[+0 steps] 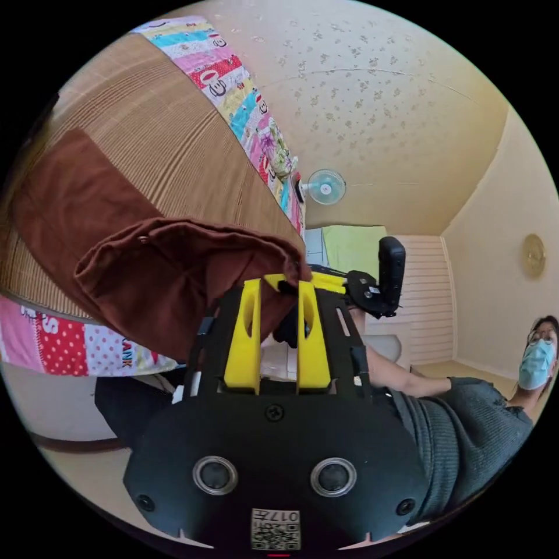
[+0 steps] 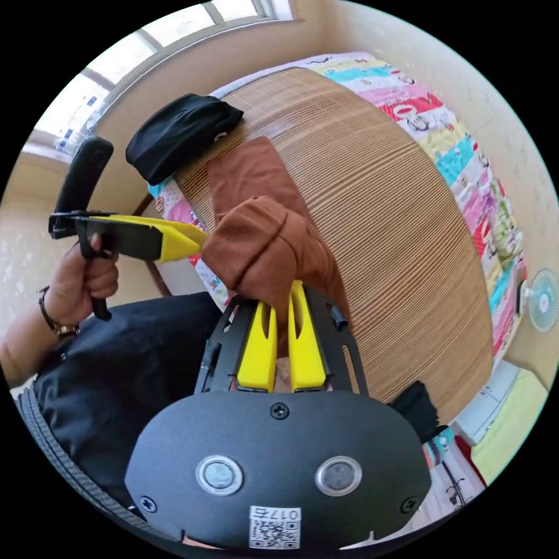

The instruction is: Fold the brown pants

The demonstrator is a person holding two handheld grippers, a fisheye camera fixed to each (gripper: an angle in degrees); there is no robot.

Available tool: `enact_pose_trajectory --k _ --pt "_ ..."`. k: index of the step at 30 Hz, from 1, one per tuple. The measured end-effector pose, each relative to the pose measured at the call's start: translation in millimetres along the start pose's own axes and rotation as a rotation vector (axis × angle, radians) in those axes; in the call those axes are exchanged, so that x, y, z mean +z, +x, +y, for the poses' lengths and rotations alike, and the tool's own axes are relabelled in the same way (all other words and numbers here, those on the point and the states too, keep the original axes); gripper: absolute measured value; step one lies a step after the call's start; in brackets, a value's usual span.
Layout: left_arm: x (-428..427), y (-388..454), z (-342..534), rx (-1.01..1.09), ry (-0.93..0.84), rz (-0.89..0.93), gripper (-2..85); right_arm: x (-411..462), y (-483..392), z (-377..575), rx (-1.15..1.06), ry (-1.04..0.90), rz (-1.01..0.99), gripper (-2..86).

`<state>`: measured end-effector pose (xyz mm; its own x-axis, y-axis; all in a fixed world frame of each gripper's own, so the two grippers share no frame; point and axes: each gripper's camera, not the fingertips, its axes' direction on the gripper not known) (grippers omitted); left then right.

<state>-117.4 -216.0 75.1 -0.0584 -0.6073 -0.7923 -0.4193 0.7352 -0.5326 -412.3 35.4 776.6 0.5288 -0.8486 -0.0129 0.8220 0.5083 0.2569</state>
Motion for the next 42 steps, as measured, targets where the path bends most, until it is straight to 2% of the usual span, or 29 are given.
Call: enact_pose_trajectory --k 1,5,7,10,12,16,20,23,25,27,30,32,34,37,38,40,41,42 --pt "-1 -4 16 0.0 0.002 -0.102 9.9 -13 -10 5 -0.016 0.038 0.018 5.2" --pt "14 -25 58 -0.062 -0.038 -0.267 11.7 -52 -45 19 -0.07 0.13 0.107 5.0" --pt "35 -48 77 -0.159 -0.068 -0.334 16.9 -82 -66 31 -0.086 0.211 0.119 5.0" --pt "50 -78 95 -0.284 -0.033 -0.344 20.3 -126 -91 54 -0.102 0.313 0.14 4.9" --pt "50 -82 101 -0.263 0.044 -0.311 20.7 -156 -105 73 -0.118 0.38 0.164 4.9" --pt "28 -41 100 0.019 0.219 -0.125 24.1 -227 -116 136 -0.126 0.55 0.185 4.8" --pt "6 40 93 0.358 0.256 0.03 23.7 -281 -111 195 -0.133 0.708 0.187 4.7" --pt "-11 135 96 0.655 0.244 0.055 19.8 -318 -103 239 -0.104 0.836 0.186 4.8" --pt "-13 211 112 0.914 0.23 0.052 12.9 -337 -98 272 -0.088 0.949 0.203 4.8" --pt "-7 256 123 1.063 0.212 0.105 5.9 -344 -89 292 -0.043 1.001 0.23 4.8" --pt "-5 296 134 1.11 0.286 0.254 2.3 -343 -50 321 0.189 1.015 0.172 4.7" --pt "2 311 133 1.055 0.31 0.254 1.2 -328 -18 341 0.302 1.015 0.073 5.0" --pt "23 335 133 1.023 0.273 0.188 0.3 -292 32 372 0.454 1.032 -0.181 5.4" --pt "54 373 140 1.065 0.213 0.092 -0.1 -234 84 415 0.627 1.086 -0.475 5.3" --pt "61 382 142 1.083 0.191 0.089 -0.1 -224 91 426 0.667 1.114 -0.517 5.2" --pt "96 415 149 1.175 0.066 0.111 -0.1 -215 105 465 0.841 1.233 -0.531 4.5" --pt "105 423 151 1.197 0.035 0.118 0.0 -221 106 471 0.86 1.247 -0.489 4.3" --pt "121 437 155 1.225 -0.017 0.138 0.1 -242 110 479 0.863 1.262 -0.359 3.9"
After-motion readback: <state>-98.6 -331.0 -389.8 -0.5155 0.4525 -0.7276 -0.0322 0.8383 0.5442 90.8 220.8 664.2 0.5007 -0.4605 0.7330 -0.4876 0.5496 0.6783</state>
